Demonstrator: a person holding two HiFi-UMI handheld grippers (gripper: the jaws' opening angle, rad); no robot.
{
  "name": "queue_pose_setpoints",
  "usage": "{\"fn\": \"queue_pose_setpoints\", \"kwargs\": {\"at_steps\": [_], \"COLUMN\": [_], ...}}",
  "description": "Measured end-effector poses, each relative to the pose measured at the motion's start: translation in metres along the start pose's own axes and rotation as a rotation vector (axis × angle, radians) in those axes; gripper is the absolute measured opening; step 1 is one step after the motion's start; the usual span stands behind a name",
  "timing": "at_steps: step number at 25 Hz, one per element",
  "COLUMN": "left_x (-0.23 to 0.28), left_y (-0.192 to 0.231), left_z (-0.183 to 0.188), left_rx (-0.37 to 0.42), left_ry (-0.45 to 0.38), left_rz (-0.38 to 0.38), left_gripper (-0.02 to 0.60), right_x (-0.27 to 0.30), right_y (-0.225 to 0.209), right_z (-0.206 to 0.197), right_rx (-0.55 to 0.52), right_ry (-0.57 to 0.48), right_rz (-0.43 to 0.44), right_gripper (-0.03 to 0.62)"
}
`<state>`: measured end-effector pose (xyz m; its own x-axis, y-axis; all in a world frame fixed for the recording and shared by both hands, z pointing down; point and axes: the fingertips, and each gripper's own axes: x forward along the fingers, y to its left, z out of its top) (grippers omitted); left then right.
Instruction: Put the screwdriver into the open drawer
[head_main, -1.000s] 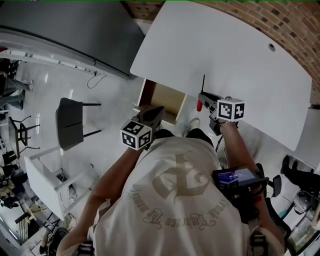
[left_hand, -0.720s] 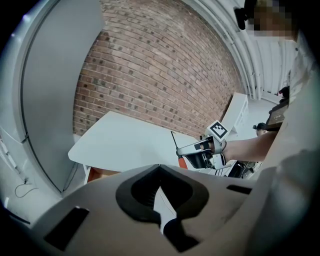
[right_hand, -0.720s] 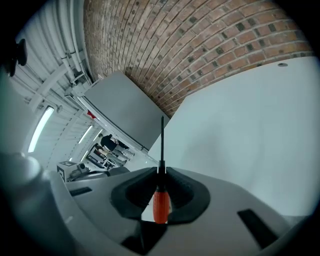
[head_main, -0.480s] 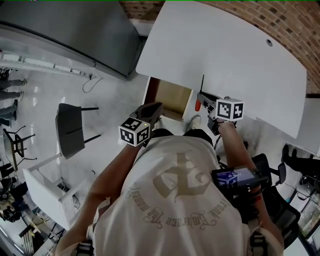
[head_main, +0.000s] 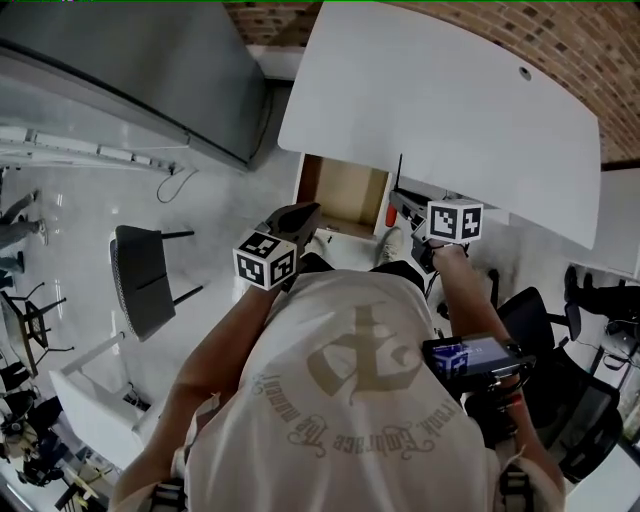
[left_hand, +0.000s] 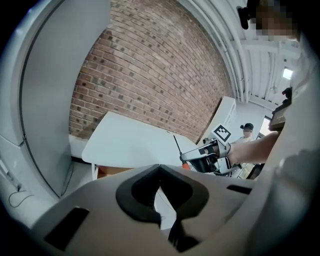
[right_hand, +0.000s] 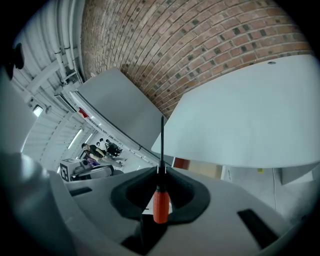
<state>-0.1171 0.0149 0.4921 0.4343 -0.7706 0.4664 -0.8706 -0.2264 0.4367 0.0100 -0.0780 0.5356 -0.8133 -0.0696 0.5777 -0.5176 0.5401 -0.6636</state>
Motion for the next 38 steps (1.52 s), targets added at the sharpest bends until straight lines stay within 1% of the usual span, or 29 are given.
{"fn": "queue_pose_setpoints", "kwargs": {"at_steps": [5, 11, 16, 22, 28, 33, 38], "left_x": [-0.002, -0.035, -0.046, -0.052, -0.054, -0.048, -0.058], "left_y": [0.006, 0.027, 0.039, 0.037, 0.042, 0.034, 0.044], "left_z": [0.006, -0.009, -0.013, -0.013, -0.033, -0.038, -0.052], "left_rx": [0.018, 0.032, 0.039, 0.057, 0.021, 0.0, -0.039], "left_ry": [0.008, 0.02, 0.03, 0.043, 0.073, 0.077, 0.101], "left_rz": [-0.031, -0.067, -0.086, -0.114, -0.114, -0.109, -0.067], "left_gripper": [0.02, 0.02, 0.02, 0.02, 0.02, 0.02, 0.02], "right_x": [0.003, 0.029, 0.044, 0.056, 0.063, 0.066, 0.084], "right_y": [0.004, 0.033, 0.047, 0.05, 0.046, 0.029, 0.015], "right_z": [-0.008, -0.038, -0.058, -0.075, -0.083, -0.09, -0.104], "right_rx": [0.019, 0.028, 0.013, 0.014, 0.001, 0.016, 0.015], "right_ry": [-0.01, -0.009, 0.029, 0.062, 0.068, 0.088, 0.126], "right_rz": [-0.018, -0.045, -0.064, -0.083, -0.121, -0.143, -0.166], "right_gripper": [0.068, 0.068, 0.068, 0.068, 0.069, 0.068, 0.068]}}
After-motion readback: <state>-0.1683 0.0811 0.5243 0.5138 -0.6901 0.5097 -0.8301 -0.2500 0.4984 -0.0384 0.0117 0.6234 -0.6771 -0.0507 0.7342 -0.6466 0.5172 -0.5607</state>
